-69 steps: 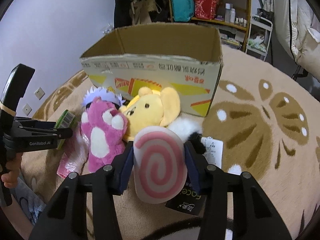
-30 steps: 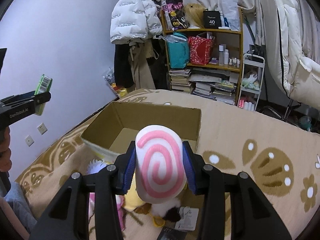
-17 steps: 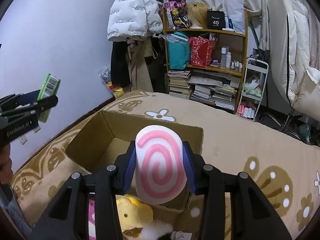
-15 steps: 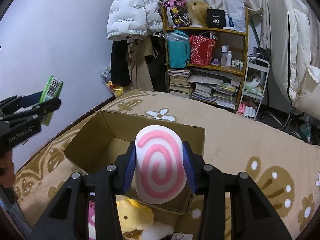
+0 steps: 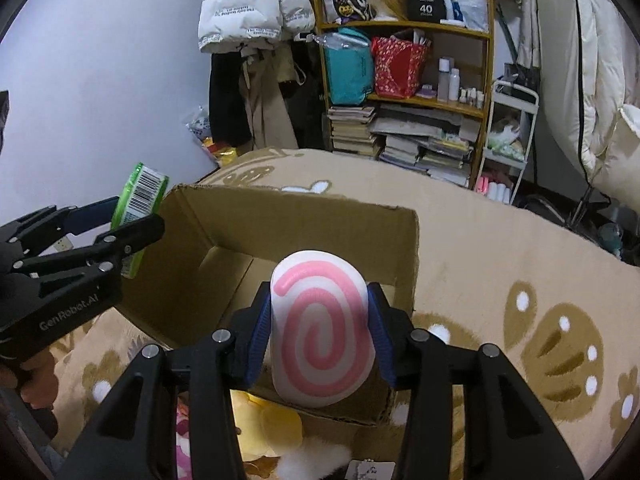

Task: Organize soft objects
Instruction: 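Lower both held items into the cardboard box and open both tools, then withdraw both open tools from the box back over the rug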

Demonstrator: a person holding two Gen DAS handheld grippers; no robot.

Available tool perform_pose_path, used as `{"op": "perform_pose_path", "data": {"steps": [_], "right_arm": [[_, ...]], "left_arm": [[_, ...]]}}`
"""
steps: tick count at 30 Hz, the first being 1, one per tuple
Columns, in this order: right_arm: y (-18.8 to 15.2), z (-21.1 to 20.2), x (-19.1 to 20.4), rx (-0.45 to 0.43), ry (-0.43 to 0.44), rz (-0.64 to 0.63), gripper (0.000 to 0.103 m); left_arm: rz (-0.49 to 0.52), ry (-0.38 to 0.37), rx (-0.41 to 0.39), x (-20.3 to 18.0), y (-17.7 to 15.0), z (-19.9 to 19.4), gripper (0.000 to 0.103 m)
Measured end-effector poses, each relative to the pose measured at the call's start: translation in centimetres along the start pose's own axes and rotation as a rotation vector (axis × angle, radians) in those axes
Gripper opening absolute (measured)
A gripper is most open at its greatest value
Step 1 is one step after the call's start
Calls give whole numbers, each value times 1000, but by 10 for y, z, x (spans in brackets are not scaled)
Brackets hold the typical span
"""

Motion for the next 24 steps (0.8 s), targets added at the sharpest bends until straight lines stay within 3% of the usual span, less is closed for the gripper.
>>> {"op": "perform_pose_path", "data": {"steps": [6,8,11,24], "right_arm": [[2,-3,2,6,-5,-20,54],[5,-6,4,-4,6,-12,73],[11,-15,3,-41,-13,-5,90],[17,-54,-2,-48,-40,12,96]], "left_arm": [[-51,1,-6,9,-1,1,78],[-55,19,5,15,0,1,86],[-36,40,3,20,0,-3,94],[-80,105,5,49,-2,-44,103]]}}
Point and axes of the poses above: each gripper's, at about its wrist camera, not at the fingertips, and z roughly the way its jaws point, x to its left, y to its top, the point moved 9 cm from there along z, roughly the way its jaws point, and after that the axes turned 5 degrees about -x, right-handed, at the moved point
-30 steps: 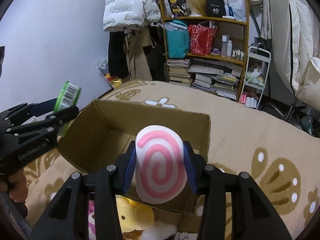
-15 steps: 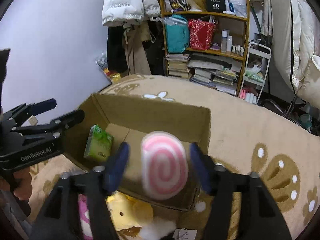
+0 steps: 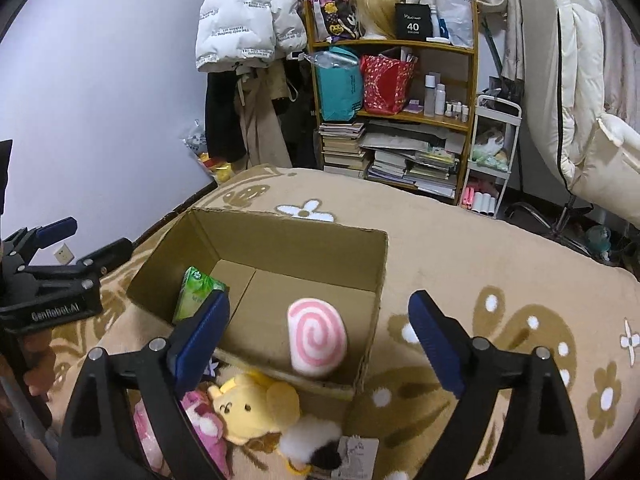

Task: Organize soft objects
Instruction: 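Withdraw both open tools from the box back over the rug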

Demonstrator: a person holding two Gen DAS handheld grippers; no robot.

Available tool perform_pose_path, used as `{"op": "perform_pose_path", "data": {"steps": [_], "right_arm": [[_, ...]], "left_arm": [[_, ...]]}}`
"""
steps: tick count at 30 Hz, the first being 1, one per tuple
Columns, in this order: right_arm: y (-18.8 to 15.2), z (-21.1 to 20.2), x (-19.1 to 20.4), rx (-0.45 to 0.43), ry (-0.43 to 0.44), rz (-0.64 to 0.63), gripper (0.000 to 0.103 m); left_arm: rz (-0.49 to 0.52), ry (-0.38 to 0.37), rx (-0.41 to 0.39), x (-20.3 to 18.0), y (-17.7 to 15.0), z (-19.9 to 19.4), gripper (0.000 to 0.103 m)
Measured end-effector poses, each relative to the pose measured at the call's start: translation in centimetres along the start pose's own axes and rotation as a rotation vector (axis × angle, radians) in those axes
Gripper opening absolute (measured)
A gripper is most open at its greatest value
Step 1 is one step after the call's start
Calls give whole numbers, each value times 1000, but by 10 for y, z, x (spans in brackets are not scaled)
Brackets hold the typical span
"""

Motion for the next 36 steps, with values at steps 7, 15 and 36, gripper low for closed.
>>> {"op": "perform_pose_path", "data": {"steps": [7,15,36], "right_arm": [[-12,-30,-1,-13,4,17,103],[-29,-58,5,-20,14,33,103],[-93,-84,-4,31,-21,25,103]], "left_arm": [[-28,36,25,25,-12,-34,103],[-11,105,36,33,-29,-66,103],[-34,108,123,25,-93,-100,103]]}}
Point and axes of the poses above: each gripper's, at about its wrist camera, not at the fingertips, and z roughly the way its jaws point, x to its left, y to its top, the point moved 9 cm from there along z, roughly the way its jaws point, and after that the axes turned 5 degrees about -x, right-handed, at the moved point
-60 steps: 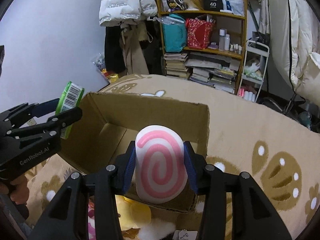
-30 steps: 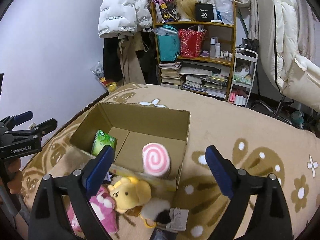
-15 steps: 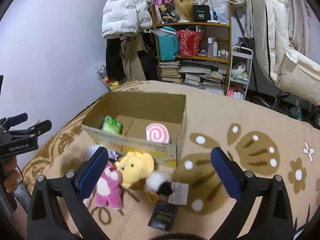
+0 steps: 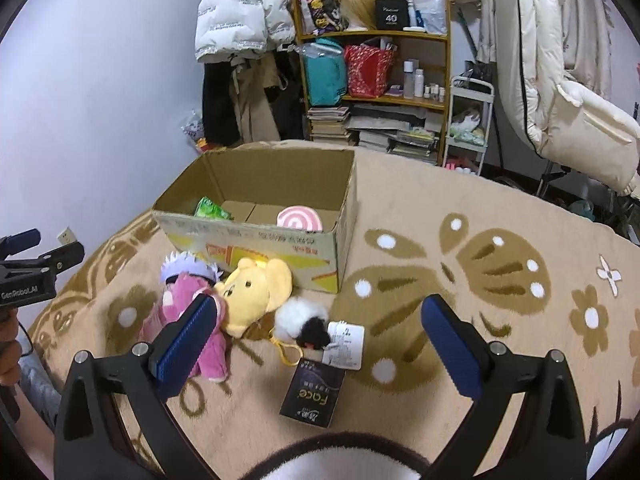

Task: Organize soft objects
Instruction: 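Withdraw both open tools from the box back over the rug, then close the left tool on the pink wrapped pack while the right tool grasps the black Face pack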

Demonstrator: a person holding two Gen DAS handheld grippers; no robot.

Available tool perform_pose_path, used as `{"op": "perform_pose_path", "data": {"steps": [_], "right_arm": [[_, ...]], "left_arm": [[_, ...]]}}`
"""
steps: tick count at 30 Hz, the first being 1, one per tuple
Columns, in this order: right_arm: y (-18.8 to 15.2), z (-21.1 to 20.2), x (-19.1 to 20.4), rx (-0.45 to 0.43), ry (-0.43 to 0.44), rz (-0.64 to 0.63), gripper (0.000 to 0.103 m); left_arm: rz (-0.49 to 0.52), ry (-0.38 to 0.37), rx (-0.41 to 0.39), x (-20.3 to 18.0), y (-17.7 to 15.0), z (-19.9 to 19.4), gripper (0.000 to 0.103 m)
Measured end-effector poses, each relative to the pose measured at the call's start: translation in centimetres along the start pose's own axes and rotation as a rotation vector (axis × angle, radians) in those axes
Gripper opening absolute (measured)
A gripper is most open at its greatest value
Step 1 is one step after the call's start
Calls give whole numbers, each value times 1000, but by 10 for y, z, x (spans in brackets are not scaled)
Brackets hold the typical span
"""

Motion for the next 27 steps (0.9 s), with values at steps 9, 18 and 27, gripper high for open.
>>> {"op": "perform_pose_path", "data": {"steps": [9,18,27], "right_arm": [[-23,13,3,85,9,30,103],[-40,35,-3,163,5,93,103],[-56,58,-5,245,-7,119,103]], "left_arm": [[13,-12,74,-6,-17,13,103],[13,-34,170,-14,-36,39,103],[14,-34,230,-20,-52,60,103]]}}
Point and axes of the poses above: each gripper's, at about its wrist camera, not at the fingertips, and z roughly the way its jaws point, x to its left, y to its top, the point moved 9 cm from there along z, roughly the way its jaws point, and after that the axes turned 5 degrees about -x, right-handed, at the moved point
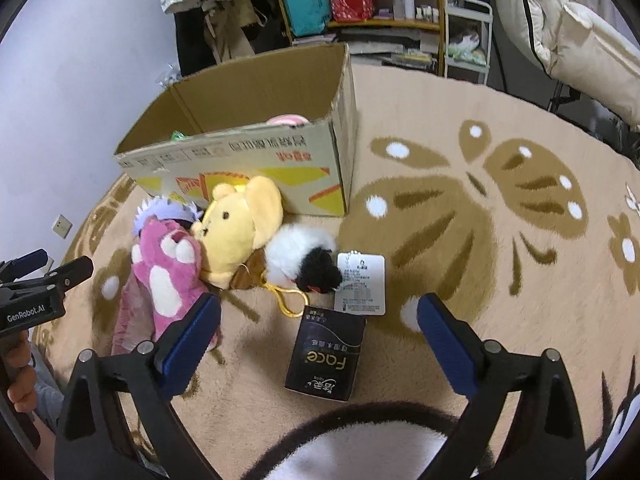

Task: Organize soft objects
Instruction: 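Close the left tool on the pink wrapped pack while the right tool grasps the black Face pack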

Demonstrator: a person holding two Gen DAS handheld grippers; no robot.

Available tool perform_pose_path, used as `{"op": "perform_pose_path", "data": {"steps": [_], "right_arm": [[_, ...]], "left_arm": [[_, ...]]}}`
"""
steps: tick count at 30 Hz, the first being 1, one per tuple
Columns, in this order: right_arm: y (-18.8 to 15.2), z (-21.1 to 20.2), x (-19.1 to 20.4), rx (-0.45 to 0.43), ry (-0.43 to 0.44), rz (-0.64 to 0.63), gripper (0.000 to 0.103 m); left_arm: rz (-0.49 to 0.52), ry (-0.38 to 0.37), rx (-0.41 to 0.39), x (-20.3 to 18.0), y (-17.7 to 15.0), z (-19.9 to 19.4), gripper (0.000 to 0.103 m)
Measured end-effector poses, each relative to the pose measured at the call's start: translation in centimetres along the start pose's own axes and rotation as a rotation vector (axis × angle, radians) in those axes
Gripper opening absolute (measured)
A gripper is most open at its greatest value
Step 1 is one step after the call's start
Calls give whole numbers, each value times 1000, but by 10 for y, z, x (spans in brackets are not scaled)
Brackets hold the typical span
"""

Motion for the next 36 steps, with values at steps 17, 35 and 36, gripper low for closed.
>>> {"op": "perform_pose_path", "data": {"steps": [17,35,36], "right_arm": [[-7,30,-13,93,5,33,102],[-26,54,-21,226,31,94,86],[-27,55,-21,231,31,91,86]], "left_arm": [[9,-29,139,-11,-13,43,103],[67,-42,231,-32,-31,73,103],[65,-44,235,-32,-32,74,103]]}}
Point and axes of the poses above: each gripper's, at about its wrist camera, not at the fingertips, and z roughly the way its jaws point, x to its left, y to its top, the point moved 9 cm from there along z, roughly the way its jaws point, and after that the axes turned 5 degrees about -x, right-handed, at the moved point
